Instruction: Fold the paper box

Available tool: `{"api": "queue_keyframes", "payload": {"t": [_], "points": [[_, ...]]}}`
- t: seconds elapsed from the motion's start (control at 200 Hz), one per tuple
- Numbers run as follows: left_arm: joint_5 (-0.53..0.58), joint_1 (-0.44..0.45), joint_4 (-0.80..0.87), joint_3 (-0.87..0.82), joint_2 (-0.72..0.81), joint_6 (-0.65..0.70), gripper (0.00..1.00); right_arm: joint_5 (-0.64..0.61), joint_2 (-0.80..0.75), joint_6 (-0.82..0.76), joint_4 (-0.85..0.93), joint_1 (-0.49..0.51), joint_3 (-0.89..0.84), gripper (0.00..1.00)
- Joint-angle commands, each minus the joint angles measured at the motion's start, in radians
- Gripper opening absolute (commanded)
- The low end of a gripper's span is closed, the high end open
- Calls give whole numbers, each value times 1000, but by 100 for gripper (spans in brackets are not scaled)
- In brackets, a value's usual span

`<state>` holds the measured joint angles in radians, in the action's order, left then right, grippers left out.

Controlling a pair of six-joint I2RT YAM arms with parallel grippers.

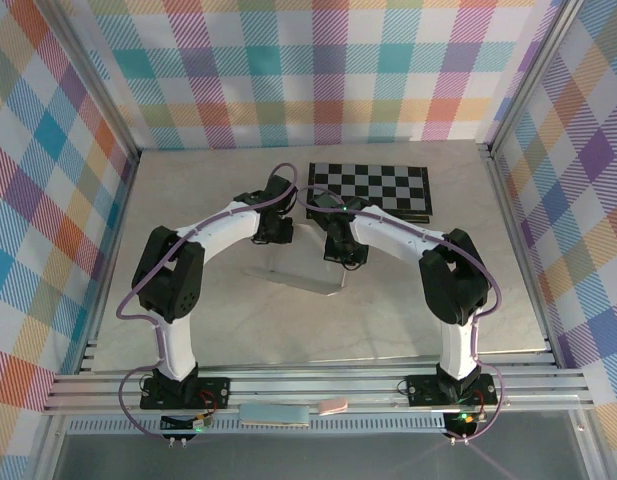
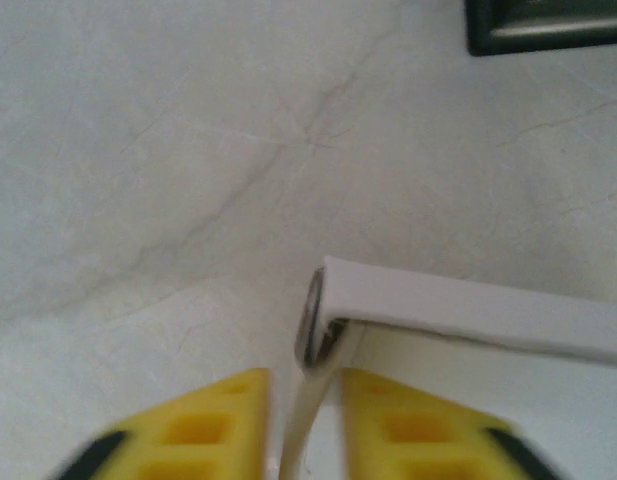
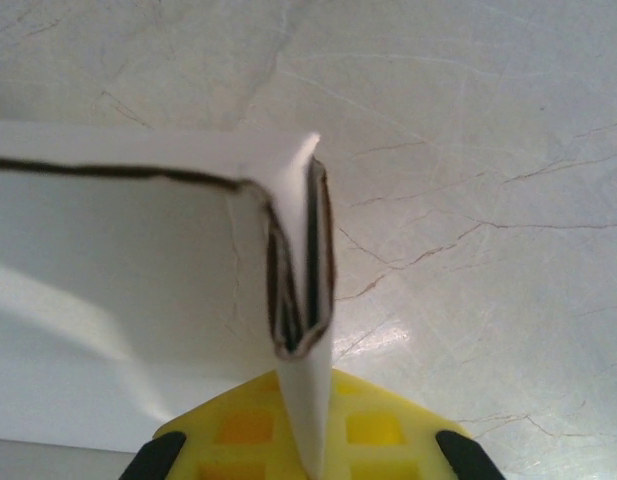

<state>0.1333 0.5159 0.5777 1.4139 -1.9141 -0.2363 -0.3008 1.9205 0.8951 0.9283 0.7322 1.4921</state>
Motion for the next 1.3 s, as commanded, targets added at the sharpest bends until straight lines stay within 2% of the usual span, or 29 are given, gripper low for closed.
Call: {"api": "queue_keyframes", "payload": {"t": [0.0, 0.18, 0.285, 0.4, 0.495, 0.615, 0.76, 0.935, 1.11, 1.215, 1.3], "points": [[32, 4, 64, 14, 89, -91, 38, 24, -12, 41, 14, -6, -13, 0], [-3, -16, 115, 79, 211, -196, 46, 83, -18, 93, 3, -32, -30, 0], [38, -37, 142, 104, 288, -253, 47, 118, -18, 134, 9, -49, -32, 0], [107, -57, 176, 149, 369, -280, 47, 176, -16, 247, 44, -72, -36, 0], [115, -68, 213, 195, 411, -281, 46, 213, -18, 401, 103, -80, -33, 0], [66, -74, 296, 255, 430, -279, 45, 356, -23, 649, 106, -85, -77, 0], [3, -75, 382, 264, 469, -269, 45, 546, -31, 944, 16, -77, -156, 0], [-202, -76, 386, 173, 540, -210, 44, 577, -42, 1148, -32, -56, -146, 0], [-332, -70, 461, 113, 567, -186, 44, 609, 15, 1223, -101, -42, -125, 0], [-358, -65, 482, 71, 595, -176, 44, 608, 31, 1209, -110, -42, -109, 20], [-372, -64, 483, 31, 610, -169, 44, 593, 12, 1190, -110, -42, -114, 31]]}}
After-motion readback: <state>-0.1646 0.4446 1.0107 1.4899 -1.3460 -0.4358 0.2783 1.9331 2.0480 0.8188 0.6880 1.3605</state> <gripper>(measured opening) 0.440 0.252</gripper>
